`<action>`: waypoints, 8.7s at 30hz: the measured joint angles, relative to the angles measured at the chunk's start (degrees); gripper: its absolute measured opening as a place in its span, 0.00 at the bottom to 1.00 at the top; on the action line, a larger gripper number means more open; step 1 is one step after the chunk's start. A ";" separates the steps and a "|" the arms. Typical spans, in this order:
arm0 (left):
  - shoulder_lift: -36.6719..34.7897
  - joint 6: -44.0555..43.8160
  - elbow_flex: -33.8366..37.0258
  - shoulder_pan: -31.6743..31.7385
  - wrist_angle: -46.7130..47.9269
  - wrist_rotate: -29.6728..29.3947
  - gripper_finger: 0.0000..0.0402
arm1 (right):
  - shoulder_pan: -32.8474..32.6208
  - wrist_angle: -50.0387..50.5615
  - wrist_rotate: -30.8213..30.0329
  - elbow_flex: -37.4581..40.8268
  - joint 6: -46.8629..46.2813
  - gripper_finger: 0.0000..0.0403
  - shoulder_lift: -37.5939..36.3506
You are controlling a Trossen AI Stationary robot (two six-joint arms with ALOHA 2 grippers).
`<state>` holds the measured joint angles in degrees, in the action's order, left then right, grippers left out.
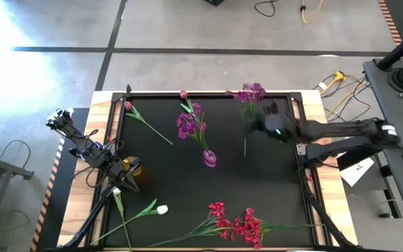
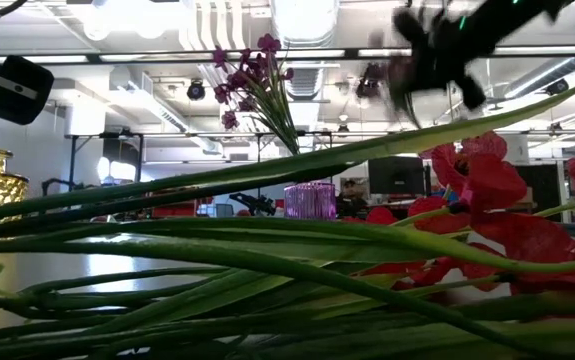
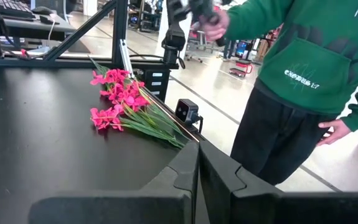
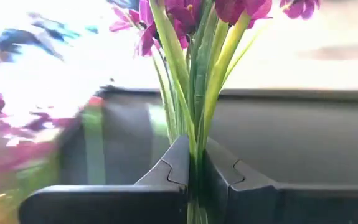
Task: Sort flowers into vase by color
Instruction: Put the violet flower into the violet flower vase, then put the left red tulip into the violet flower vase
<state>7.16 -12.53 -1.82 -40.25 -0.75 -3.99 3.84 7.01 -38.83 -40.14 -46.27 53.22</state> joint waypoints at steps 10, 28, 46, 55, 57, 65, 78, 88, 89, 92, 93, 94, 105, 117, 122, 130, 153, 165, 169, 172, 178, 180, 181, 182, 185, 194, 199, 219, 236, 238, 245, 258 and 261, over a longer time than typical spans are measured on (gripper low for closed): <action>0.00 0.00 0.00 0.02 0.00 0.00 0.00 | -18.71 -23.76 -4.34 0.07 23.34 0.03 5.32; 0.00 0.00 0.01 0.02 0.00 0.00 0.00 | -14.32 -84.37 0.31 0.07 51.56 0.03 37.07; 0.00 0.00 0.00 0.02 -0.02 0.00 0.00 | -13.16 -85.26 0.24 0.09 52.86 0.03 41.54; 0.00 0.00 0.00 0.00 -0.02 0.00 0.00 | -13.18 -76.89 -0.16 0.09 48.38 0.07 41.12; -0.02 0.00 0.00 0.00 -0.02 0.00 0.00 | -13.18 -73.17 -0.16 0.09 45.48 0.13 40.05; 0.00 0.00 0.00 0.02 0.00 0.00 0.00 | -14.59 -52.87 0.69 0.07 34.71 0.40 30.63; -0.01 0.00 0.00 0.01 0.00 0.00 0.00 | -20.02 -6.13 8.94 0.04 19.24 0.52 5.70; 0.00 9.73 0.02 0.04 -5.51 -4.69 0.00 | -32.59 -0.89 9.29 -0.18 17.75 0.52 0.42; -0.02 10.44 0.02 0.07 -7.98 -5.52 0.00 | -33.59 -0.10 9.25 -0.63 16.60 0.52 0.94; 0.00 12.24 0.02 0.11 -15.54 -6.87 0.00 | -35.34 2.50 8.99 -2.47 14.44 0.52 2.87; -0.02 13.82 0.02 0.11 -18.15 -7.51 0.00 | -35.62 3.56 8.90 -3.23 14.10 0.52 3.52; -0.02 15.49 0.02 0.11 -20.62 -7.58 0.00 | -35.74 4.33 8.90 -3.92 13.84 0.52 4.10; -0.01 22.31 0.01 0.13 -47.26 -8.32 0.00 | -35.72 15.72 8.85 -14.08 16.63 0.52 7.96; 6.05 20.33 -1.43 2.04 -58.18 -30.18 0.00 | -35.69 29.13 8.20 -26.81 16.92 0.52 11.95; 16.73 9.04 -8.05 5.42 -55.59 -52.56 0.00 | -35.69 29.76 3.25 -30.94 23.20 0.52 13.34; 28.07 -4.13 -19.92 10.62 -37.83 -79.53 0.00 | -35.69 29.63 -3.30 -38.65 26.78 0.52 14.39; 39.79 -8.99 -22.90 35.28 -21.79 -84.77 0.00 | -35.13 29.71 -3.22 -41.81 28.23 0.52 14.37; 59.43 -32.82 -40.66 71.44 23.45 -48.96 0.00 | -17.73 30.62 -1.05 -41.86 40.91 0.52 11.70; 66.74 -54.29 -48.10 82.26 48.88 -41.60 0.00 | -9.09 30.61 6.73 -41.87 43.76 0.52 11.36; 70.88 -60.39 -50.94 86.83 55.87 -36.58 0.00 | -2.34 30.52 12.28 -41.88 47.67 0.55 12.14; 78.25 -60.29 -51.66 88.06 53.28 -26.72 0.11 | 9.42 30.41 22.46 -41.86 51.88 0.67 15.48; 80.53 -62.53 -51.29 88.21 53.29 -24.56 0.18 | 11.66 30.92 24.85 -41.86 52.95 0.71 16.62; 81.48 -63.64 -51.11 88.42 53.31 -23.51 0.22 | 12.34 31.50 25.53 -41.86 53.33 0.73 16.96; 82.36 -64.81 -51.06 88.55 53.33 -22.99 0.25 | 12.76 32.31 25.74 -41.86 53.75 0.75 17.21; 83.99 -69.05 -51.06 89.20 53.35 -21.54 0.36 | 13.16 34.29 25.77 -41.45 53.70 0.78 17.38; 87.25 -69.17 -51.04 93.84 43.84 -20.60 0.45 | 13.07 34.76 25.75 -36.46 49.50 0.74 14.68; 88.81 -73.94 -50.86 95.22 43.90 -19.65 0.39 | 12.91 36.85 25.79 -34.94 45.24 0.71 13.22; 74.56 -79.39 -34.91 88.11 27.17 -15.49 0.01 | -1.87 42.50 25.72 -34.64 29.57 0.52 4.54; 30.06 -33.92 -36.44 52.73 16.41 -21.07 0.00 | -14.89 20.14 25.27 -34.64 22.43 0.51 8.10; 27.85 -26.23 -38.85 46.64 13.95 -21.20 0.00 | -17.26 15.81 25.07 -34.64 22.29 0.51 9.19; 32.25 -6.21 -43.15 23.28 -2.91 -21.92 0.00 | -21.92 2.47 23.61 -34.64 24.40 0.51 15.79; 58.01 24.13 -57.66 7.96 -10.71 -24.98 0.00 | -23.91 -18.71 22.15 -34.64 50.67 0.51 29.18; 61.92 28.43 -61.50 8.26 -9.29 -24.55 0.00 | -25.07 -20.60 22.21 -34.63 58.35 0.51 30.94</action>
<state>69.07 15.90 -63.33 -31.99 -10.05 -28.53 -21.24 -13.58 -16.62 -74.77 12.08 84.17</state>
